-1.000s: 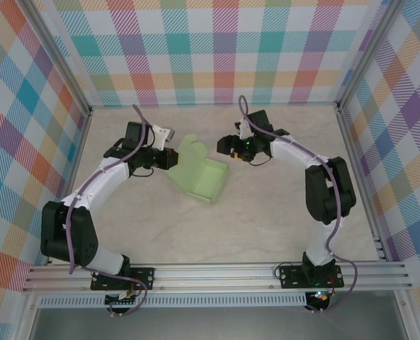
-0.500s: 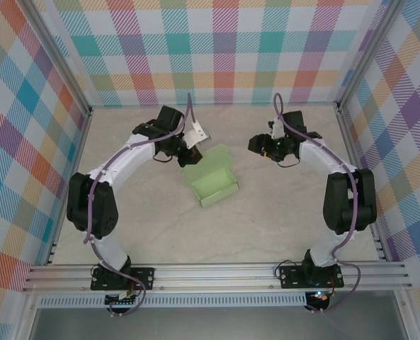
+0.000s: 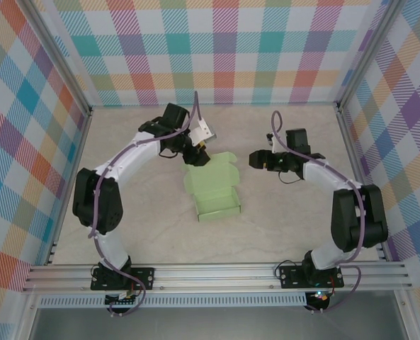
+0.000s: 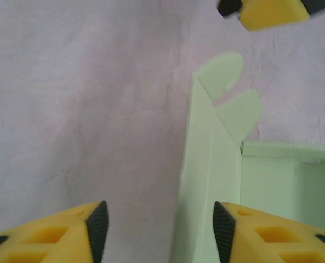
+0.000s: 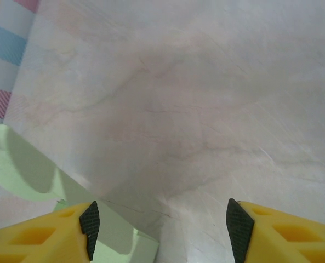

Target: Fold the paper box

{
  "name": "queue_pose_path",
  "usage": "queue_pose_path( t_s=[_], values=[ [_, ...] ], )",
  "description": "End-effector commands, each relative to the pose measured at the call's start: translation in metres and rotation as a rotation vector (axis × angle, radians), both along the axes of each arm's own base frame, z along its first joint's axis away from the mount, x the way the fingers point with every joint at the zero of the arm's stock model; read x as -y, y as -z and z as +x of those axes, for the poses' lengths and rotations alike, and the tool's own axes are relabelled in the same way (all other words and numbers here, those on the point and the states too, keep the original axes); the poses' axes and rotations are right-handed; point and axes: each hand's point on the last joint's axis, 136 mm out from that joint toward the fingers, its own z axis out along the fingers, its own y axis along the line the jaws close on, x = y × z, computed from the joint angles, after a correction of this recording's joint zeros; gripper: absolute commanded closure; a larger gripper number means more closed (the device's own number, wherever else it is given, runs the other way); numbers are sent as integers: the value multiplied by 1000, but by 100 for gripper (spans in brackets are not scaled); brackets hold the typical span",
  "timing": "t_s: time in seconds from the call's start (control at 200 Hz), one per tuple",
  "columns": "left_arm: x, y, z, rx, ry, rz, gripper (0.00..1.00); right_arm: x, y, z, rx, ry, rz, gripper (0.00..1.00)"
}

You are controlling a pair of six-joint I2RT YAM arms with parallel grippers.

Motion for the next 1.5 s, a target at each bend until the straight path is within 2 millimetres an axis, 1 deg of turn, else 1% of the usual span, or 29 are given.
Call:
queue_pose_path(
  t_s=[0.0,0.01,0.015,0.045,0.12,0.215,0.235,0.24,0.265,0.275,0.295,0.4,0.435,0.52,0.575,0.63,0.695,0.775,0.87,0.915,0.94,1.005,1.07,1.155,1.195,1.255,1.34,1.425,1.495],
  values=[
    [-12,-53,-7,79,-104,-96,42,-14,-30,-11,210,-121,28,34],
    [-13,-53,-8,74,-114,-102,42,-15,-30,-12,223,-130,23,34],
    [-14,-56,-9,85,-118,-104,42,-14,-30,-12,229,-133,21,34],
    [-18,-54,-12,67,-160,-119,37,-17,-29,-17,259,-157,-1,34],
    [-34,-46,-19,36,-288,-150,36,-24,-28,-24,287,-194,-26,34],
    [-53,-31,-33,-32,-437,-221,35,-33,-30,-32,229,-232,30,34],
    [-55,-29,-37,-46,-456,-240,35,-35,-30,-35,217,-247,47,35],
    [-56,-24,-38,-56,-460,-238,35,-36,-29,-36,214,-251,51,35],
    [-59,-19,-47,-84,-475,-251,35,-39,-29,-40,206,-266,65,35],
    [-58,-21,-47,-77,-475,-272,35,-39,-28,-41,204,-268,67,35],
    [-58,-19,-52,-91,-480,-292,34,-40,-28,-44,202,-270,72,35],
    [-60,-3,-76,-177,-531,-396,28,-34,-29,-54,188,-225,75,31],
    [-63,2,-81,-198,-562,-430,23,-31,-28,-56,159,-202,64,29],
    [-69,15,-93,-246,-626,-485,20,-24,-31,-56,57,-135,67,26],
    [-73,17,-98,-260,-660,-508,19,-19,-35,-55,-21,-68,104,24],
    [-76,13,-104,-247,-663,-524,17,-14,-40,-53,-91,-10,151,23],
    [-82,7,-108,-214,-667,-532,15,-17,-52,-56,-114,-31,193,21],
    [-87,-3,-113,-160,-655,-527,10,-15,-64,-56,-65,-60,151,21],
    [-88,-14,-119,-115,-622,-523,6,-9,-67,-50,33,-96,45,22],
    [-86,-13,-123,-123,-605,-509,4,-6,-68,-48,92,-123,2,22],
    [-84,-11,-125,-129,-597,-498,0,-5,-67,-45,119,-130,-24,22],
    [-78,-4,-134,-141,-571,-468,0,0,-64,-37,162,-134,-87,21],
    [-71,4,-145,-150,-543,-460,0,-9,-64,-38,211,-238,-87,22],
    [-63,9,-158,-139,-516,-448,0,-16,-50,-38,242,-321,-118,22],
    [-60,9,-163,-122,-495,-426,0,-21,-45,-43,262,-375,-126,22],
    [-59,11,-167,-101,-490,-382,0,-34,-42,-58,333,-504,-127,22],
    [-56,21,-170,-104,-493,-320,3,-48,-33,-70,454,-628,-210,22],
    [-51,31,-171,-90,-498,-261,6,-57,-25,-67,552,-684,-262,22],
    [-48,36,-170,-56,-508,-232,9,-62,-21,-59,604,-699,-272,23]
  ],
)
